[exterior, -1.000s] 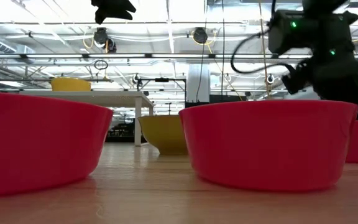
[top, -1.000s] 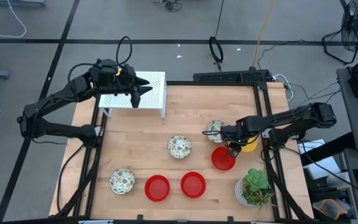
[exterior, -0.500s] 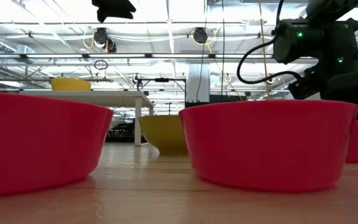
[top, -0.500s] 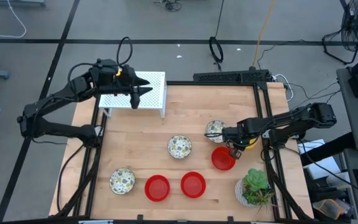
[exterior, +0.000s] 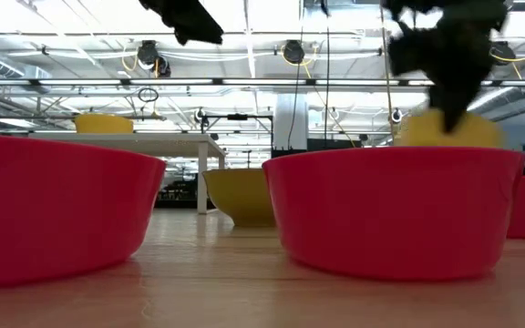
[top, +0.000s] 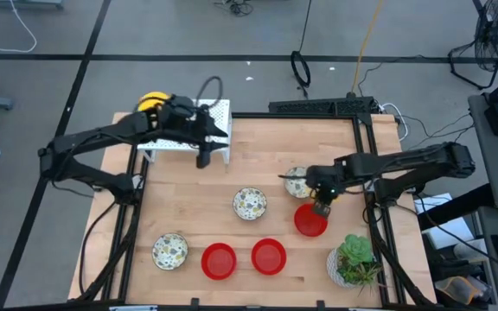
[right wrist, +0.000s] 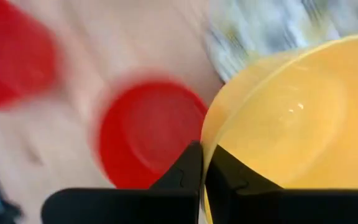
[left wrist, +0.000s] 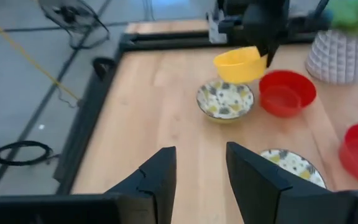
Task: Pick & Place Mini bowls
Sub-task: Stack the yellow bowl on top of the other yellow bowl on the shelf
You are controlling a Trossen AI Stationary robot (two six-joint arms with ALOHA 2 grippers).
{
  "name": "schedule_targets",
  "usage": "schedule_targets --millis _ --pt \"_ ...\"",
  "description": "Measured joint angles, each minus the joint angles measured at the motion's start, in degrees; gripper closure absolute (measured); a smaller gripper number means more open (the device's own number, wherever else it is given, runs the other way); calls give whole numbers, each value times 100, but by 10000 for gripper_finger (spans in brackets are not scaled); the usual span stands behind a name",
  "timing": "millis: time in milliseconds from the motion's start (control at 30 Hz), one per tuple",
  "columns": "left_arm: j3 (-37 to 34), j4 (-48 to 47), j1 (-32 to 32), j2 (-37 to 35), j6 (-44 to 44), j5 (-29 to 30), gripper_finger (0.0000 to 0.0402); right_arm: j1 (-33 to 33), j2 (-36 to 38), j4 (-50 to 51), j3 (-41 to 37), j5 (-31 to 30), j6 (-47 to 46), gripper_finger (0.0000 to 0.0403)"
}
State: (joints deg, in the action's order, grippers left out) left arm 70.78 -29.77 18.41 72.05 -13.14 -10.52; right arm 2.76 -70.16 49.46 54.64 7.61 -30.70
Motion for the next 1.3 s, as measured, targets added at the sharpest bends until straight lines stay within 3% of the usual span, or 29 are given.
schedule_targets --millis 333,500,767,1067,1300 --pt "0 213 -824 914 -519 -209 256 -1 -101 -2759 -3 479 1195 402" --pt "0 670 -1295 1106 -736 -645 254 -4 -167 -3397 -4 633 1609 402" --pt "-2 1734 -1883 1122 -760 -356 200 31 -749 -4659 -8 1517 1956 403" --pt "-2 1856 -2133 1195 -267 -358 129 35 -946 -5561 -10 1976 3006 403" --pt "2 1921 -2133 1369 -60 -464 126 142 -949 -5757 -16 2238 3920 403"
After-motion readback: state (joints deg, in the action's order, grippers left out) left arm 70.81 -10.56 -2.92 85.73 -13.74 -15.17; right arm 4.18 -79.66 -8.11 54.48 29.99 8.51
